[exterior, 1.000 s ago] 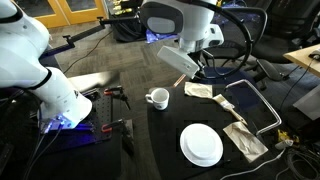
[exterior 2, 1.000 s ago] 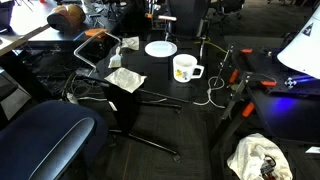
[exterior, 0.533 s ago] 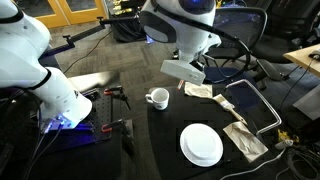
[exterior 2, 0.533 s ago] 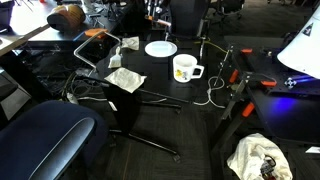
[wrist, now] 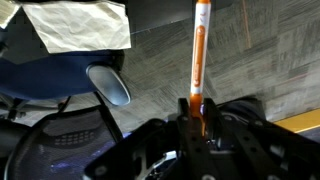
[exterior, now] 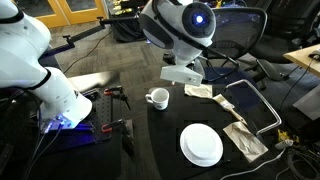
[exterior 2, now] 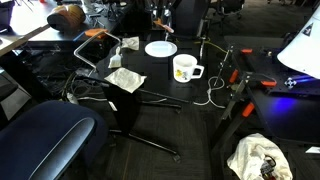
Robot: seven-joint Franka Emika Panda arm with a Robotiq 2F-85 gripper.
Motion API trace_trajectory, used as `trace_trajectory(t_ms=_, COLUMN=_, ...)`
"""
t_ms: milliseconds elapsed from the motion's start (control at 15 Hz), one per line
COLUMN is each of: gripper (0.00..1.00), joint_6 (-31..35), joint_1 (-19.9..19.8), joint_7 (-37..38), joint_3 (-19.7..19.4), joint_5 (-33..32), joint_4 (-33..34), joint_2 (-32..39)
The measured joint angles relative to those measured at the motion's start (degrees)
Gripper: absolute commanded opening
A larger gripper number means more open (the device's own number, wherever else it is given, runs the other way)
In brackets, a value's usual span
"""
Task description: Put the marker in the mug
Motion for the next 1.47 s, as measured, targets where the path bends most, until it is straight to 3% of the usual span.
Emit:
trace_trajectory(t_ms=467, gripper=0.05, joint_6=-11.04, joint_1=-0.51, joint_7=-10.44, joint_3=-1.79, joint_5=0.01, joint_4=0.0, joint_2=0.02)
trace_trajectory(t_ms=1000, gripper=0.05, joint_6=-18.92, joint_1=-1.95, joint_7=-24.98, joint_3=-3.21, joint_5=2.67, joint_4=0.03, joint_2=3.16)
trace_trajectory(t_ms=1467, gripper=0.05, joint_6=-20.76, joint_1=-3.44, joint_7=-27.31, joint_3=-3.59, joint_5=3.08, joint_4=0.2, joint_2=8.31)
